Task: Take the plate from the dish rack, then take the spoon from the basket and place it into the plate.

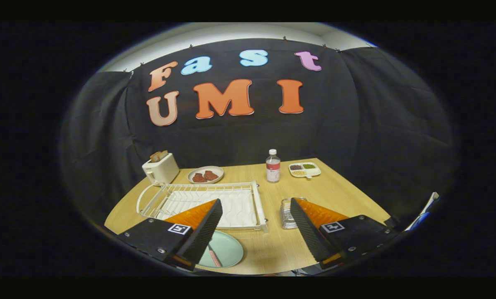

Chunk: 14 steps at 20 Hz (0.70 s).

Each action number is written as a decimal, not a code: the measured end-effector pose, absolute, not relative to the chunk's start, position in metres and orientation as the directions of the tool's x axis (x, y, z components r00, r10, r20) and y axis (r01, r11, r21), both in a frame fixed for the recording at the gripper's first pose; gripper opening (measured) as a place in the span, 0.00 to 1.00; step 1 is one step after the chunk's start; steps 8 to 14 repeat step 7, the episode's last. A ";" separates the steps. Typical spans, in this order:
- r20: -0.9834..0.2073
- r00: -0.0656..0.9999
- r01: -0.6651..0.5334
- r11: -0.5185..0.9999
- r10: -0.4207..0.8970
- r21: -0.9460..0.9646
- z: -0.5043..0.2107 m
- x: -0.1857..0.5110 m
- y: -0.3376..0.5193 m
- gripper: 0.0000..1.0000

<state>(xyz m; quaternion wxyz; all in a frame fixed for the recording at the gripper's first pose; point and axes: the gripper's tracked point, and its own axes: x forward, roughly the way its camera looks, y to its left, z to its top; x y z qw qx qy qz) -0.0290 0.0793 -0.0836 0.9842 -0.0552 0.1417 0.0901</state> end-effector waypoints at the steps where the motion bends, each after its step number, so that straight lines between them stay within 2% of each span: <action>1: -0.276 0.949 -0.183 0.980 0.155 -0.080 -0.077 -0.026 0.077 0.98; 7: -0.221 0.967 -0.140 0.988 0.123 -0.062 -0.056 -0.018 0.069 0.98; 14: -0.221 0.967 -0.140 0.988 0.123 -0.062 -0.056 -0.018 0.069 0.98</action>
